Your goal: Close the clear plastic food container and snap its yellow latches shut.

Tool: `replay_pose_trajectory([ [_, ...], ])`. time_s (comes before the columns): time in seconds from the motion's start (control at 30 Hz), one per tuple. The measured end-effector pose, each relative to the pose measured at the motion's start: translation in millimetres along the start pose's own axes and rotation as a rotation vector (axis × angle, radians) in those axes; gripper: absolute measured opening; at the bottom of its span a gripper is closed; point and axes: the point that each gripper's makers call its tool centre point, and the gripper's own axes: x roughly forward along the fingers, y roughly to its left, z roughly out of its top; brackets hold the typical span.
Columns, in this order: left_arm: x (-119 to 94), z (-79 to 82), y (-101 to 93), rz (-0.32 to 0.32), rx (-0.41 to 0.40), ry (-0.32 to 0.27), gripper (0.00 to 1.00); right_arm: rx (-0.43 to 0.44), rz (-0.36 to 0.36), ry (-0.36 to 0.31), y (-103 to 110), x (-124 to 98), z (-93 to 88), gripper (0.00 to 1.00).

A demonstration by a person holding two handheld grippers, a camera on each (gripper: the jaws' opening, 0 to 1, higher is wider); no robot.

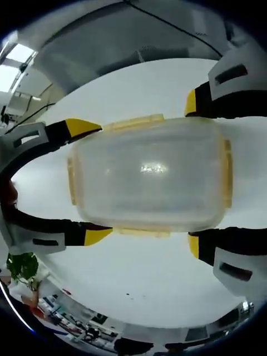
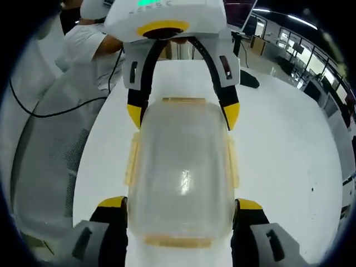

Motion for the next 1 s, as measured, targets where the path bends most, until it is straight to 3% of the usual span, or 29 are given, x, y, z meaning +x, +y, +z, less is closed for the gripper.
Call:
replay_pose_trajectory([
  [0.6,3.5,-2.9,53.0,-0.004,0.002,0.011,0.79,0.007,-0.002,0.007,-52.8,-3.2,-1.5,0.77],
  [1.0,3.6,-2.1,56.4,-0.007,-0.004,-0.001,0.8,0.012,-0.006,0.042,-57.1,-4.1,-3.9,0.78],
])
